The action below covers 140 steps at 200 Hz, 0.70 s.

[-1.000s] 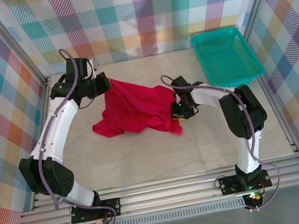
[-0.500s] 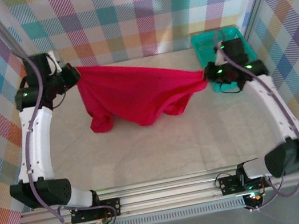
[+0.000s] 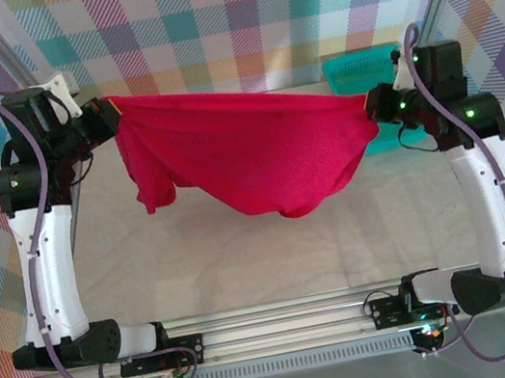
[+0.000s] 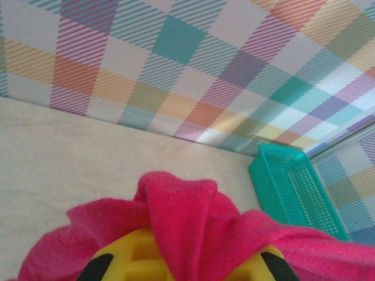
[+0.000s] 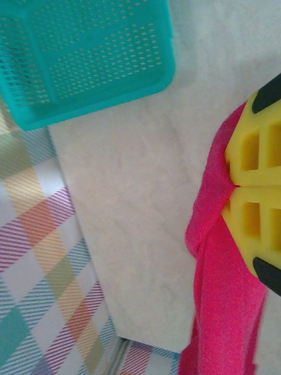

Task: Fold the inside-out t-shirt

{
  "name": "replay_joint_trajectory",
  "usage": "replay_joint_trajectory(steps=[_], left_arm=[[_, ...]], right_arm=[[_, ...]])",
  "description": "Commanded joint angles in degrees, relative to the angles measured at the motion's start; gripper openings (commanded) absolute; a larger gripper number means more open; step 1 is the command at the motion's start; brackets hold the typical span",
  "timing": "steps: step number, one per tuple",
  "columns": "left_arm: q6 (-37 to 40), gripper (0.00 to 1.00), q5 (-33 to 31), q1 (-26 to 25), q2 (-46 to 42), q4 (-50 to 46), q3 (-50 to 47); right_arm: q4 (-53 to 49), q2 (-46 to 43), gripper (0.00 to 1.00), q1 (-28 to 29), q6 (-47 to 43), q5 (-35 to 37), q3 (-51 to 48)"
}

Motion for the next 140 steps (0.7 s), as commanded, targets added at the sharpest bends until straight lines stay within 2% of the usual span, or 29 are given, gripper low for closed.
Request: replay_joint_trajectory(steps=[1, 33, 46, 59, 82, 114, 137, 140], left_arm=[[-0.8, 0.00, 1.8, 1.4, 3.9, 5.8, 0.6], [-0.3, 0.00, 4.6, 1.4, 13.4, 5.5, 6.9], [-1.3, 0.00, 5.9, 1.3, 14.0, 6.4, 6.8], [-1.7, 0.00, 6.4, 1.0, 11.8, 9.1, 2.5], [-1.9, 0.00, 4.4, -1.1, 3.5, 15.5, -13.1], [-3.6, 0.00, -2.9, -8.6, -9.6, 18.8, -40.5], [-8.6, 0.00, -10.6, -16.1, -17.4, 18.8, -56.9], [-9.7, 0.00, -11.2, -16.8, -18.0, 18.7, -58.4]], right_arm=[[2.9, 6.1, 0.00, -2.0, -0.6, 2.2, 3.4], [3.6, 16.3, 0.00, -2.9, 1.0, -1.0, 14.2], [3.0, 18.0, 0.00, -2.9, 1.5, -2.4, 16.6], [4.0, 16.7, 0.00, -2.9, 1.9, -2.9, 14.1], [8.2, 9.4, 0.00, -2.9, 3.1, -3.4, -0.8], [13.3, -4.4, 0.00, -1.6, 8.4, -5.1, -29.7], [13.9, -10.3, 0.00, 0.0, 11.6, -6.4, -44.4], [13.7, -10.7, 0.02, 0.0, 11.9, -6.3, -45.8]])
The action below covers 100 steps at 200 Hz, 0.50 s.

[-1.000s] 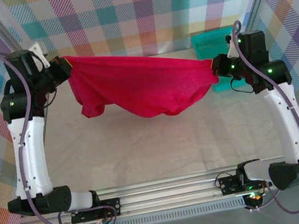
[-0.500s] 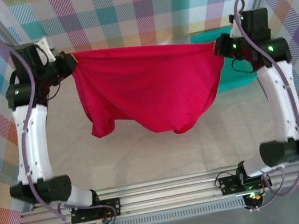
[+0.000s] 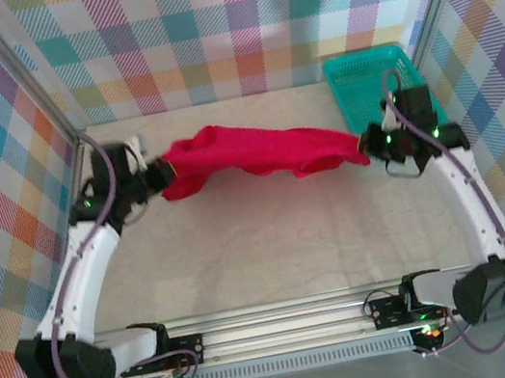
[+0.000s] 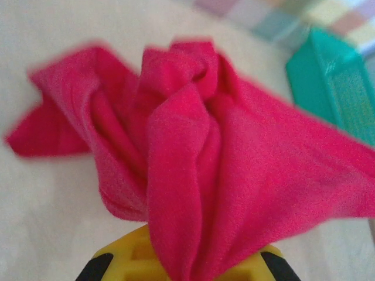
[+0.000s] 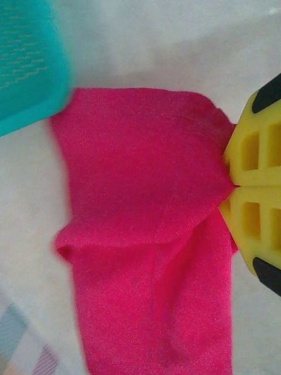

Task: Fold the inside-out t-shirt

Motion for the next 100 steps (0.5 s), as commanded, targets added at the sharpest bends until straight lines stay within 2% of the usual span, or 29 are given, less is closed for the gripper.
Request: replay_joint_trajectory(steps=[1, 7, 12, 16, 20, 22, 24, 30, 35, 43, 58, 72, 82, 100], left_arm=[[-6.4, 0.00, -9.1, -5.6, -5.7, 1.8, -12.2], [-8.4, 0.03, -10.2, -7.0, -6.8, 1.7, -15.0], [-10.1, 0.10, -11.3, -8.1, -7.6, 1.4, -17.1], [-11.3, 0.20, -12.3, -8.9, -8.1, 1.2, -18.5], [-12.2, 0.35, -13.1, -9.6, -8.5, 1.0, -19.7], [-12.6, 0.42, -13.4, -9.9, -8.7, 0.9, -20.2], [-12.9, 0.48, -13.6, -10.2, -8.9, 0.7, -20.7], [-13.5, 0.57, -14.8, -10.7, -9.2, 0.0, -21.7], [-13.5, 0.65, -15.9, -10.9, -9.4, -0.7, -22.1], [-13.4, 0.69, -17.9, -10.9, -9.5, -2.2, -21.8], [-11.0, 0.71, -22.2, -10.9, -9.0, -4.4, -18.6], [-8.2, 0.68, -24.1, -10.9, -6.4, -5.0, -14.0], [-6.4, 0.66, -22.8, -10.9, -3.1, -3.9, -10.9], [-4.9, 0.69, -15.7, -11.0, 4.7, 0.3, -6.6]], right_arm=[[2.0, -3.8, 0.04, 1.1, 4.8, -1.9, -10.9], [2.1, -4.5, 0.13, 1.2, 5.5, -1.9, -13.5], [2.1, -4.9, 0.23, 1.2, 5.9, -2.1, -15.2], [2.1, -5.0, 0.34, 1.2, 6.2, -2.0, -16.3], [2.0, -5.1, 0.45, 1.2, 6.3, -1.8, -17.0], [2.0, -5.1, 0.45, 1.2, 6.3, -1.8, -17.1], [1.9, -5.1, 0.54, 1.2, 6.4, -1.6, -17.3], [1.7, -4.7, 0.63, 1.2, 6.5, -1.0, -17.3], [1.6, -4.5, 0.65, 1.2, 6.4, -0.4, -16.7], [1.3, -3.8, 0.65, 1.5, 6.2, 0.2, -15.0], [1.0, -2.0, 0.64, 3.5, 6.2, 1.7, -10.4], [1.7, 1.1, 0.62, 8.4, 6.3, 4.3, -5.3], [3.0, 4.2, 0.60, 11.9, 6.7, 5.2, -2.3], [6.2, 11.5, 0.59, 17.4, 7.1, 4.6, 2.2]])
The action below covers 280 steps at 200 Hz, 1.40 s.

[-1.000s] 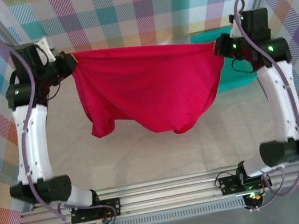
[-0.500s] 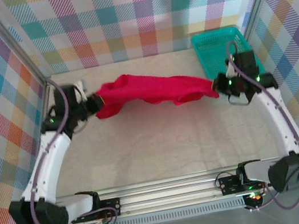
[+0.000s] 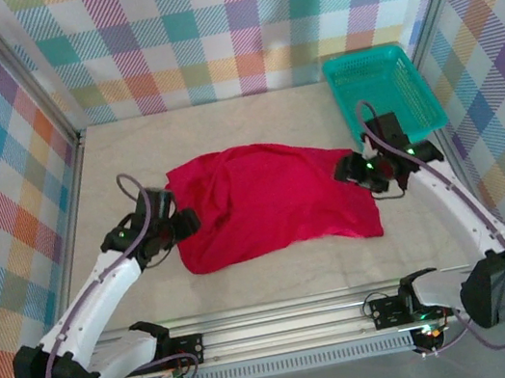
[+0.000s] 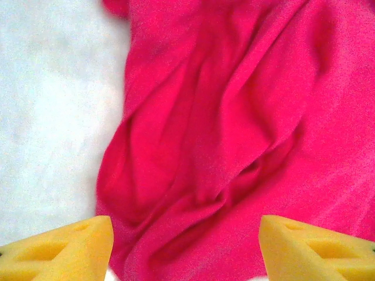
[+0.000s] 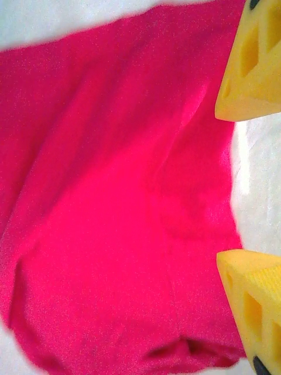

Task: Fold the inside-out t-shirt

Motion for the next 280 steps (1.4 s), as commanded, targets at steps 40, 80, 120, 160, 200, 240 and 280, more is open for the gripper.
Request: replay_joint_trajectory(steps=[40, 80, 120, 160, 200, 240, 280], left_arm=[[8.6, 0.66, 12.9, -1.4, 24.5, 8.2, 13.1], [9.0, 0.63, 15.3, -3.3, 30.8, 11.6, 14.7], [9.4, 0.36, 9.5, -3.4, 37.1, 9.8, 17.5], [11.5, 0.00, 7.0, -3.3, 37.6, 6.9, 20.3], [11.9, 0.00, 6.8, -2.6, 32.2, 1.9, 24.7], [7.4, 0.00, 17.7, 4.5, 23.8, 2.8, 25.6], [-1.1, 0.00, 35.4, 15.9, 21.7, 12.7, 19.3]], right_arm=[[4.5, 19.0, 0.59, 9.7, 0.7, 1.3, 12.9], [4.2, 19.6, 0.59, 9.7, -0.2, 1.6, 12.5], [6.1, 20.1, 0.59, 9.9, 0.7, -1.8, 10.8], [8.5, 27.2, 0.59, 14.3, 1.8, -4.7, 14.0], [15.3, 42.3, 0.56, 16.5, 5.7, -10.3, 20.5], [12.5, 49.6, 0.52, 15.3, 5.9, -6.5, 20.8], [11.9, 46.3, 0.51, 12.5, 5.3, -2.5, 12.5]])
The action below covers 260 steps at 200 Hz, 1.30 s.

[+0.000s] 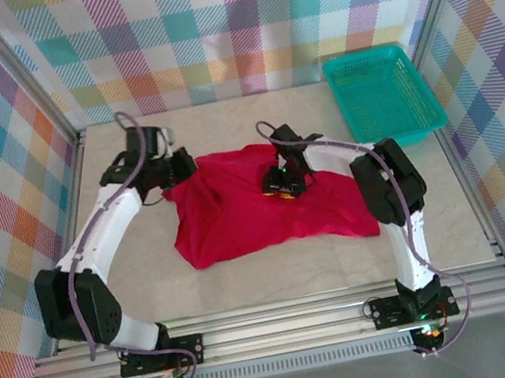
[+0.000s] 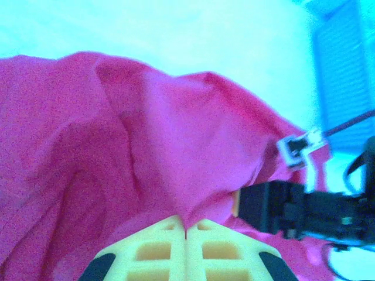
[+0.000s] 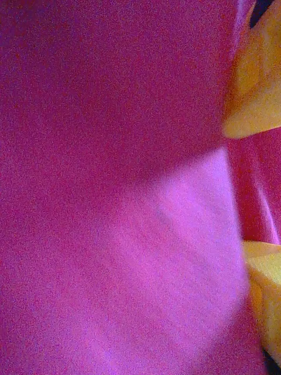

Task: Fold the inside-out t-shirt

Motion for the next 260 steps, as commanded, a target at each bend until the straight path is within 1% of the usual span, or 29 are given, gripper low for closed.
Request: replay_joint_trajectory(steps=[1, 12, 27, 39, 58, 74, 90, 105, 119, 140, 147, 167, 190, 216, 244, 260], left_arm=[[-6.8, 0.00, 13.3, 5.4, -0.1, 6.8, -4.1], [-9.3, 0.00, 17.5, 6.9, 1.6, 10.7, -6.7], [-12.5, 0.00, 23.0, 7.3, 5.0, 17.3, -9.6], [-13.4, 0.00, 25.2, 7.4, 7.6, 19.5, -10.9], [-11.6, 0.00, 23.6, 7.5, 9.4, 18.4, -11.2], [-10.7, 0.00, 22.0, 7.7, 10.1, 17.5, -10.6], [-11.5, 0.00, 21.4, 7.8, 11.1, 17.9, -9.8], [-12.1, 0.00, 21.1, 7.8, 12.4, 17.9, -8.9], [-12.5, 0.00, 21.1, 7.8, 13.2, 18.2, -8.3], [-12.2, 0.00, 20.4, 7.9, 13.9, 17.5, -7.7], [-12.2, 0.00, 20.1, 7.9, 13.9, 17.3, -7.6], [-12.3, 0.00, 19.9, 7.9, 13.8, 17.3, -7.6], [-12.5, 0.00, 19.8, 7.9, 13.7, 17.3, -7.5], [-12.2, 0.00, 19.9, 8.1, 13.8, 16.8, -7.1], [-12.5, 0.00, 19.8, 8.1, 13.9, 17.0, -7.2], [-12.7, 0.00, 19.8, 8.0, 13.9, 17.2, -7.4]], right_arm=[[-4.1, -1.3, 0.51, -1.8, 0.3, 5.1, -5.8], [-4.2, -2.2, 0.51, -2.3, -0.3, 5.6, -6.6], [-6.3, -3.1, 0.50, -2.2, -1.6, 6.5, -4.9], [-7.8, -4.4, 0.49, -1.6, -2.7, 6.7, -2.8], [-11.4, -6.9, 0.49, 0.7, -4.9, 7.5, 2.4], [-11.8, -8.4, 0.42, 3.9, -6.6, 6.9, 6.0], [-9.3, -8.6, 0.38, 6.9, -7.6, 5.1, 8.4], [-5.7, -7.8, 0.37, 9.6, -8.9, 4.6, 10.1], [-3.4, -5.9, 0.39, 11.2, -9.7, 4.0, 12.3], [3.2, -3.1, 0.54, 12.8, -8.8, 1.4, 13.4], [4.0, -1.8, 0.56, 13.1, -7.8, 0.8, 14.5], [4.2, 1.4, 0.56, 13.6, -4.8, 0.9, 17.7], [4.9, 3.3, 0.55, 13.9, -2.5, 1.9, 18.6], [5.3, 5.2, 0.54, 14.3, -1.8, 2.0, 18.9], [5.5, 8.1, 0.63, 14.8, -0.8, 2.5, 21.0], [4.6, 10.7, 0.63, 15.0, 0.6, 3.1, 23.4]])
